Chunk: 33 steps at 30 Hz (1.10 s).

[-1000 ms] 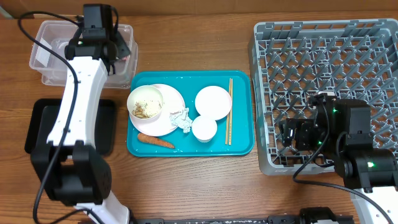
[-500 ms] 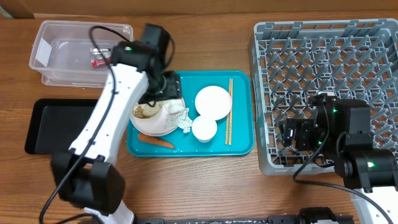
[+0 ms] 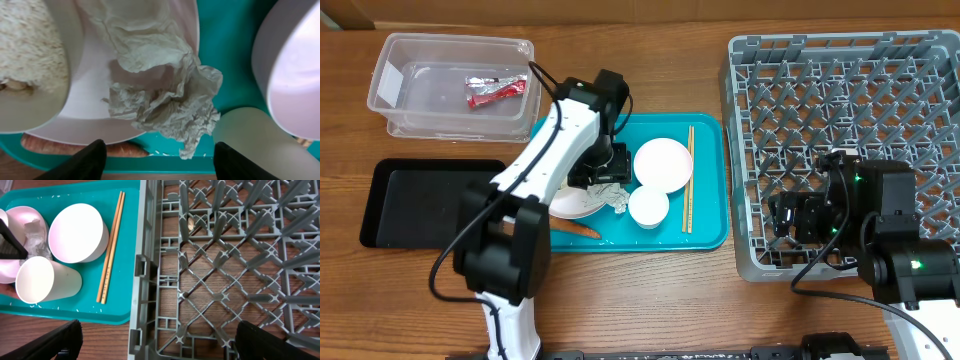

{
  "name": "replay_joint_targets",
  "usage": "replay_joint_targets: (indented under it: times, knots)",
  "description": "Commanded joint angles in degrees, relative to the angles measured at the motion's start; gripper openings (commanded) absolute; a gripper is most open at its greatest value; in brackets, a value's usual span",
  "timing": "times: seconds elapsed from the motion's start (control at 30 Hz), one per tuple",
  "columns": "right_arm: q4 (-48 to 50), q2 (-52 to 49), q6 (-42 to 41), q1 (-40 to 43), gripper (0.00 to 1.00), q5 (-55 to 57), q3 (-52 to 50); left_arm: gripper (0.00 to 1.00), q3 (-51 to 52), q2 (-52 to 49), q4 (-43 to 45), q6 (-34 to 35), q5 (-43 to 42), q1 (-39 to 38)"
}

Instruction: Sort waste into correct bins and load items into the dishwasher

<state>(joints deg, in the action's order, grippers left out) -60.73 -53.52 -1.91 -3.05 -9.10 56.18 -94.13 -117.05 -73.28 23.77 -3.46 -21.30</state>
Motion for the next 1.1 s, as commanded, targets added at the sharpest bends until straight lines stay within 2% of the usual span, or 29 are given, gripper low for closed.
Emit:
replay_joint_targets:
  times: [0.0, 0.07, 0.17, 0.23, 0.37, 0.6, 0.77, 0.9, 1.07]
  knots:
    - [0.11, 0.35, -0.28, -0.11, 1.0, 0.04, 1.64, 0.68, 0.2, -3.45, 0.04, -0.44, -0.72, -0.57]
    - [0.13, 0.35, -0.28, -0.11, 1.0, 0.04, 1.64, 0.62, 0.2, -4.46, 0.04, -0.46, -0.83, -0.59]
    - [0.11, 0.35, -0.28, -0.11, 1.0, 0.04, 1.64, 0.43, 0.2, -5.2, 0.55, -0.46, -0.85, -0.59]
    - [0.11, 0.35, -0.31, -0.11, 1.0, 0.04, 1.64, 0.37, 0.2, -5.2, 1.14, -0.46, -0.87, -0.59]
    - [0.11, 0.35, -0.28, -0.11, 1.0, 0.04, 1.64, 0.35, 0.2, -5.2, 1.64, -0.44, -1.05, -0.66]
    - [0.11, 0.35, -0.28, -0.11, 1.0, 0.04, 1.64, 0.04, 0.2, -5.2, 1.55, -0.44, -1.07, -0.66]
    - [-0.13, 0.35, -0.28, -0.11, 1.0, 0.04, 1.64, 0.04, -0.42, -5.05, 0.02, -0.83, -1.09, -0.52]
    - [-0.31, 0.35, -0.28, -0.11, 1.0, 0.04, 1.64, 0.04, -5.86, -3.13, -4.76, -3.48, -0.96, -0.35]
    - [-0.31, 0.35, -0.28, -0.11, 1.0, 0.07, 1.64, 0.04, -11.85, 2.36, -5.14, -4.07, 1.33, 0.66]
